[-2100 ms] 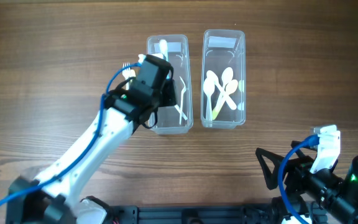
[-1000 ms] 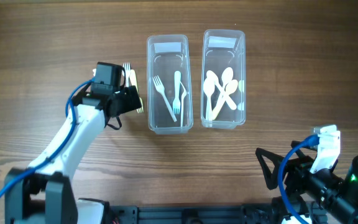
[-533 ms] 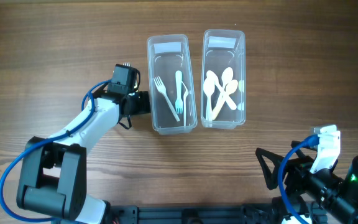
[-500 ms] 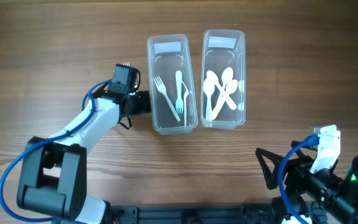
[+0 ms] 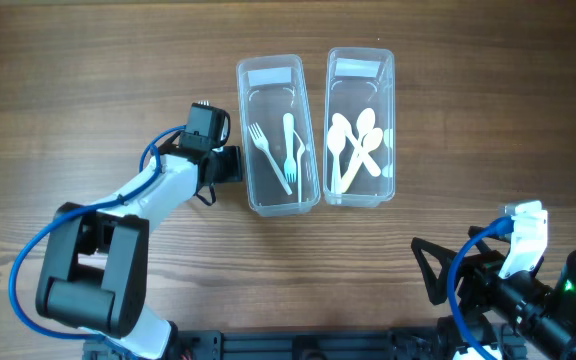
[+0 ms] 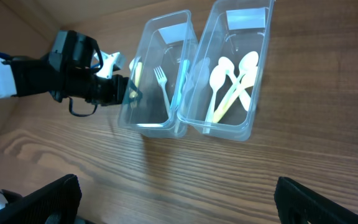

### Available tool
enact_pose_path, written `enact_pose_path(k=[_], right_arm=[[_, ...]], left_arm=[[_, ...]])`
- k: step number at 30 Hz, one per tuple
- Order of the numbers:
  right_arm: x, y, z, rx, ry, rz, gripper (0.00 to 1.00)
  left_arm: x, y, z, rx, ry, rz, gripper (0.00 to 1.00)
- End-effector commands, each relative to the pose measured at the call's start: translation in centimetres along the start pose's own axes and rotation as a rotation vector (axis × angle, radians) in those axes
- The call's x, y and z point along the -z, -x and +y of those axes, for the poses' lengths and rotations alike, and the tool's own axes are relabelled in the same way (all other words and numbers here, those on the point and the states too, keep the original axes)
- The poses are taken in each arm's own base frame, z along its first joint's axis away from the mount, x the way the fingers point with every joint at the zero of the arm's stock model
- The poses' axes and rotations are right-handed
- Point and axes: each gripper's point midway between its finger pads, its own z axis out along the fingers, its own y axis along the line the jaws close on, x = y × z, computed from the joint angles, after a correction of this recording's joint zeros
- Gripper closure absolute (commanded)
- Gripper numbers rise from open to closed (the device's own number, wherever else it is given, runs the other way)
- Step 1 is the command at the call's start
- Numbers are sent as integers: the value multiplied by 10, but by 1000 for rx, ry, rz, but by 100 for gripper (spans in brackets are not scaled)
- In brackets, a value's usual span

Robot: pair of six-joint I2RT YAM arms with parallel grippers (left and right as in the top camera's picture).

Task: Pack container
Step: 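Grasp the yellow fork with the left gripper, then drop the yellow fork into the left container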

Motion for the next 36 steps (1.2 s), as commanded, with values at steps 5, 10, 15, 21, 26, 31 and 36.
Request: enact_pose_path(k=[5, 10, 15, 21, 26, 31, 36], right_arm=[[2, 1, 0, -8, -5, -10, 0], [2, 1, 0, -8, -5, -10, 0], [2, 1, 0, -8, -5, -10, 0], [2, 1, 0, -8, -5, -10, 0], [2, 1, 0, -8, -5, -10, 0], [2, 1, 0, -8, -5, -10, 0], [2, 1, 0, -8, -5, -10, 0]], left_arm=[[-10, -1, -3, -22, -7, -1, 46], [-23, -12, 5, -22, 27, 39, 48], [-24, -11, 10, -38, 83, 26, 56], [-24, -11, 10, -46, 93, 23, 71], [-24, -12, 9, -46, 92, 24, 78], [-24, -11, 9, -14, 92, 21, 89], [-8, 2, 6, 37, 82, -31, 96]])
